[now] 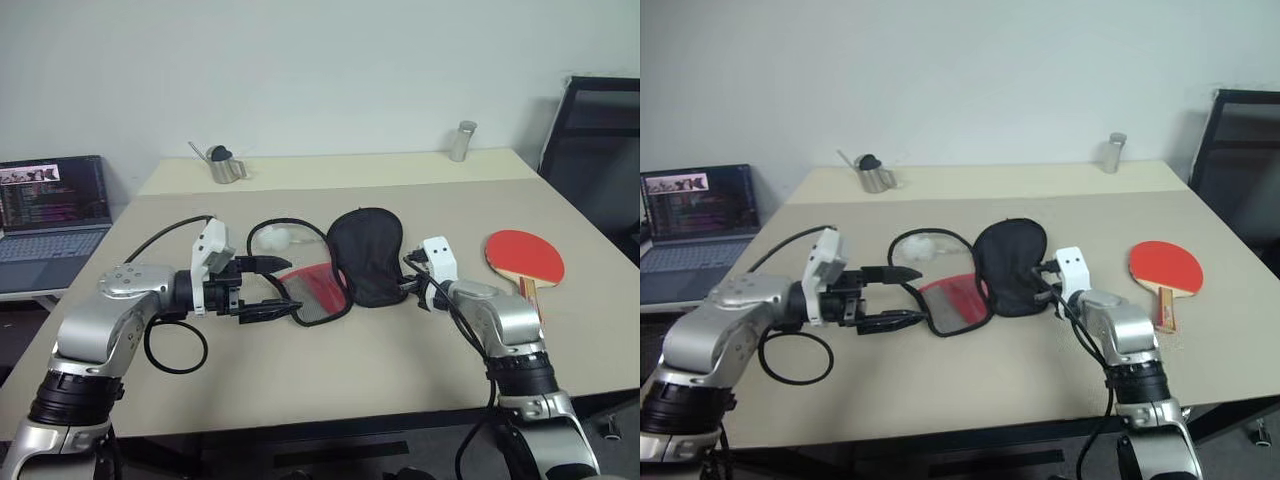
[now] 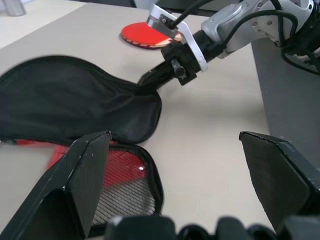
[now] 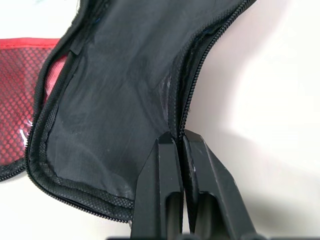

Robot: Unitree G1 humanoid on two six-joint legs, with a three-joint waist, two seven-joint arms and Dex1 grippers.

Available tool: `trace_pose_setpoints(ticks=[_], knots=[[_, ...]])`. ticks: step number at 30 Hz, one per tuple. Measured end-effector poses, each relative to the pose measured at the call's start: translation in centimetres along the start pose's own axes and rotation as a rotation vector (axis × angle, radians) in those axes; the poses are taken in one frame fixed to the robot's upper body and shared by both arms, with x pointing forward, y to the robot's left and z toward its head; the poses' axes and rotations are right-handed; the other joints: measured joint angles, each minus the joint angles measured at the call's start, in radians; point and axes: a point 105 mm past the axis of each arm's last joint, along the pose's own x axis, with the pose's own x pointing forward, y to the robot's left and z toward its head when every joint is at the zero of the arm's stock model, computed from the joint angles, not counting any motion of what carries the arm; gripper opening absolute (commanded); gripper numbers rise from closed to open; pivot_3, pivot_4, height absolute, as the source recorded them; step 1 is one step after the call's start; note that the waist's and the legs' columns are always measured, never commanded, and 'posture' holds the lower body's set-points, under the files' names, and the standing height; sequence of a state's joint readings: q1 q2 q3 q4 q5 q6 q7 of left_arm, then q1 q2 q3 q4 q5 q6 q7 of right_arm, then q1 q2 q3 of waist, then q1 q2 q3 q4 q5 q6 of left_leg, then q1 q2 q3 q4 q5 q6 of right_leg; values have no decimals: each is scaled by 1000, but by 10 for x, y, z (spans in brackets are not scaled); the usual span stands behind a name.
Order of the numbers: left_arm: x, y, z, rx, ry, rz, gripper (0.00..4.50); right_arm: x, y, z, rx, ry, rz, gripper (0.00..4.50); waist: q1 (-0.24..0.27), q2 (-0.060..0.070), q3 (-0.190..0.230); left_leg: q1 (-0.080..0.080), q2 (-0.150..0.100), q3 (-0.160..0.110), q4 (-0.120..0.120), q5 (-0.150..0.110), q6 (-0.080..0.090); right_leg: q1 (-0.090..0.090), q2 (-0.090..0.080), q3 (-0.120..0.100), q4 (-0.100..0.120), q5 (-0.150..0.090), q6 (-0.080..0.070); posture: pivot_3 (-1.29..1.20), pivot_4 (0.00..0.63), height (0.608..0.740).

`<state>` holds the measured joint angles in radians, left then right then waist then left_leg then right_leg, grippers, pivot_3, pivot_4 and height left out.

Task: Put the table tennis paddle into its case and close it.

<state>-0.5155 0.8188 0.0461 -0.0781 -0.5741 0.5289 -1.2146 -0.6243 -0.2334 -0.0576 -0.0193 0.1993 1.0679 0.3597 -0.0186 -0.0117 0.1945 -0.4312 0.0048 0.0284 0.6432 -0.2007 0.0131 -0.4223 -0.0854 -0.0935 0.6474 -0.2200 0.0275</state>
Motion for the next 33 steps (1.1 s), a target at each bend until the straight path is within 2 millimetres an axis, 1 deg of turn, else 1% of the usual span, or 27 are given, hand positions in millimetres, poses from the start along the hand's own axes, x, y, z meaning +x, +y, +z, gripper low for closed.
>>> trace_pose_setpoints(ticks=[4,7,9,15,20,25,33], knots=[[2,4,-3,-8,3,-4,4500,-17,-8,-10,57,16,-47,77,5,0,0,0,0,1,0,0,0,0,0,0,0,0,0,0,150,740],[6,6,-2,1,-4,-12,4500,-25,-13,-6,87,-4,-90,77,7,0,0,0,0,1,1,0,0,0,0,-1,-1,1,1,0,150,740],[9,6,0,15,-9,-22,4500,-28,-16,-4,105,-18,-111,77,10,0,0,0,0,1,1,0,0,0,0,-1,-1,1,1,0,150,740],[12,12,-1,13,-4,-26,4500,-33,-21,-9,147,-21,-151,77,15,0,0,0,0,1,0,0,0,0,0,-1,-1,1,1,0,150,740],[17,11,-1,18,-10,-50,4500,-33,-18,-10,160,-20,-158,77,15,0,0,0,0,1,0,0,0,0,0,0,-1,1,1,0,150,740],[19,14,-1,24,-13,-43,4500,-33,-19,-13,212,-22,-175,77,15,0,0,0,0,1,0,0,0,0,0,-1,-1,1,1,0,150,740],[28,15,4,40,-24,-61,4500,-11,3,-13,288,-18,-153,77,13,0,0,0,0,2,0,0,0,0,1,0,-1,1,1,0,150,740]])
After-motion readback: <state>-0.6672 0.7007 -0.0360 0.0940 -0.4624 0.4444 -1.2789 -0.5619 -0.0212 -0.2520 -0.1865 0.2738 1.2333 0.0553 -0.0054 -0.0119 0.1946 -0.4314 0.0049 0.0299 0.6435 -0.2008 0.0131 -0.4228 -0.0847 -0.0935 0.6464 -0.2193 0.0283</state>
